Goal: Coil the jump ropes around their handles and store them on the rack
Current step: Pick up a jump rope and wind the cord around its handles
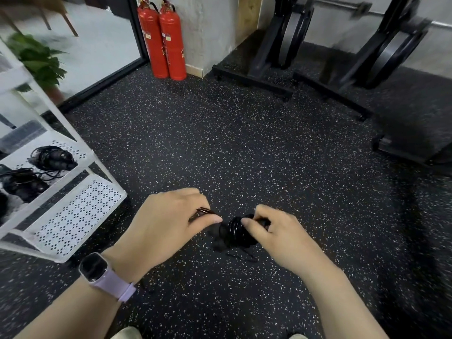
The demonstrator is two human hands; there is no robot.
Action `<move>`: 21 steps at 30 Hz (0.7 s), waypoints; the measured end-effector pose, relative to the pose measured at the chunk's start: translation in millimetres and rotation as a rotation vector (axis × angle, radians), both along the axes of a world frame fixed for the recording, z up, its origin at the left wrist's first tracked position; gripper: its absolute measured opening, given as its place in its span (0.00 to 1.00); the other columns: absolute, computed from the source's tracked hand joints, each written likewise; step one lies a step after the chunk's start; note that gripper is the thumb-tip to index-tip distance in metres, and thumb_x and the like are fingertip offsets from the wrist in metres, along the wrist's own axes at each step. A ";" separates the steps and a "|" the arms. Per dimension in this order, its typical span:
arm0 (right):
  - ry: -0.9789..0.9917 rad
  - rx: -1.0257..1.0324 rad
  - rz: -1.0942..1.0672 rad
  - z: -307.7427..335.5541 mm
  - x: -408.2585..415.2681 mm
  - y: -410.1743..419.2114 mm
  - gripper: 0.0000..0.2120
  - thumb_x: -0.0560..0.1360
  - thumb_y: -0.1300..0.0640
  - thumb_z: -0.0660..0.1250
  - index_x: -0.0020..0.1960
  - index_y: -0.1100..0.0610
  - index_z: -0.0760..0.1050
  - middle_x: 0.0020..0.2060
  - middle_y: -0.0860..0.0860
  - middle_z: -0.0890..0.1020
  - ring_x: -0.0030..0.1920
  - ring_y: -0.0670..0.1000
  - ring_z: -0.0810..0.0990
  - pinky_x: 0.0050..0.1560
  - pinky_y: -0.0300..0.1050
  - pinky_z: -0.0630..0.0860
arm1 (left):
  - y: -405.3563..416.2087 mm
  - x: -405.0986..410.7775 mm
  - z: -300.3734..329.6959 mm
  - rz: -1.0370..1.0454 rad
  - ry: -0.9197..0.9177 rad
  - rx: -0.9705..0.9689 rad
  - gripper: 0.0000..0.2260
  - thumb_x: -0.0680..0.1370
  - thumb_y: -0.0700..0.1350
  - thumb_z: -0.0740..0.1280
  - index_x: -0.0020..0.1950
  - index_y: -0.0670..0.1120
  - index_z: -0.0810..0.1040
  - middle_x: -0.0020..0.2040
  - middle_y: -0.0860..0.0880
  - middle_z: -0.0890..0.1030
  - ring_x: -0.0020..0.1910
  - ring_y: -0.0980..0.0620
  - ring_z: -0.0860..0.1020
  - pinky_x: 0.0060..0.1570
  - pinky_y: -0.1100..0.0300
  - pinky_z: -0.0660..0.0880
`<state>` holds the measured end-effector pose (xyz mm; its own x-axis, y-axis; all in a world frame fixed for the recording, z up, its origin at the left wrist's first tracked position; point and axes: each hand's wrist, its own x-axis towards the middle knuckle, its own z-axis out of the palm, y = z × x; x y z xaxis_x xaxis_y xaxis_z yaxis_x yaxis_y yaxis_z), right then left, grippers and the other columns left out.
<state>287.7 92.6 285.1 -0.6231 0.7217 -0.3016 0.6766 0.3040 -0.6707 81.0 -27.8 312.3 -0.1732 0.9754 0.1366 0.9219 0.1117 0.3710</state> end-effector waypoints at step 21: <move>0.971 -1.184 -0.261 8.7 -26.1 -7.5 0.29 0.83 0.40 0.57 0.67 0.64 0.74 0.39 0.58 0.77 0.32 0.48 0.66 0.31 0.39 0.66 | 7.9 14.0 -11.2 0.090 -0.364 -0.101 0.21 0.82 0.57 0.48 0.35 0.51 0.70 0.30 0.52 0.75 0.27 0.58 0.69 0.31 0.63 0.66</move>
<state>261.7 85.1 293.8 -0.8095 0.4873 -0.3274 -0.1967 -0.7507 -0.6307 95.0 -19.9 301.2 -0.2780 0.9595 -0.0457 0.7165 0.2388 0.6554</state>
